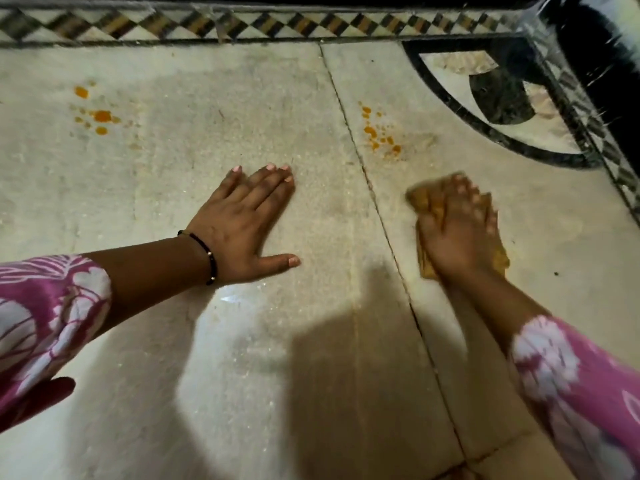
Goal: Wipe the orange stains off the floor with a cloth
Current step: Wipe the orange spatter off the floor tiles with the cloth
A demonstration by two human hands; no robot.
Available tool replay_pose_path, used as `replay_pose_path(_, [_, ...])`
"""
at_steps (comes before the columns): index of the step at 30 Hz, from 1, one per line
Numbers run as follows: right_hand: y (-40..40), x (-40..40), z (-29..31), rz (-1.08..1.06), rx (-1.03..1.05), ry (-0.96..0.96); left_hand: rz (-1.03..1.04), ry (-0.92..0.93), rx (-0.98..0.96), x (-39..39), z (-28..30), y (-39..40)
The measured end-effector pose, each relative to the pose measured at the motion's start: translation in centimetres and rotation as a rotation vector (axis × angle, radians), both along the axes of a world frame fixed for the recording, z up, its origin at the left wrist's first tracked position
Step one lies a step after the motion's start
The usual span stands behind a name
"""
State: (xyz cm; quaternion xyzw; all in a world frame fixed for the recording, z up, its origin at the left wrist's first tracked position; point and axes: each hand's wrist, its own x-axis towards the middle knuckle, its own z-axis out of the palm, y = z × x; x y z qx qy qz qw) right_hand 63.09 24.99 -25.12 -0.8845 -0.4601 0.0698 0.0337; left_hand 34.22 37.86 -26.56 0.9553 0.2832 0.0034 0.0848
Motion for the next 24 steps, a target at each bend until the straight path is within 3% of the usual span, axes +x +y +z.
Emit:
replay_pose_path(3, [8.5, 2.2, -0.3, -0.178, -0.022, 0.033, 0.062, 0.022, 0.003, 0.2, -0.4, 0.3])
replay_pose_path(5, [13.4, 2.4, -0.4, -0.181, -0.031, 0.030, 0.077, 0.007, 0.006, 0.2, -0.6, 0.2])
replay_pose_path(10, [20.5, -0.1, -0.1, 0.144, -0.055, -0.051, 0.084, -0.002, 0.006, 0.2, -1.0, 0.5])
replay_pose_path(14, [18.6, -4.6, -0.5, 0.536, -0.037, -0.076, 0.090, 0.030, -0.001, 0.1, -0.9, 0.4])
replay_pose_path(18, [10.2, -4.4, 0.0, 0.794, -0.083, -0.046, 0.089, 0.046, -0.026, 0.4, -0.3, 0.3])
replay_pose_path(21, [6.2, 0.2, 0.6, 0.733, -0.112, -0.030, 0.094, 0.043, -0.032, 0.3, -0.2, 0.3])
replay_pose_path(24, [7.4, 4.3, 1.0, 0.580, -0.126, -0.045, 0.089, 0.041, -0.021, 0.4, -0.4, 0.3])
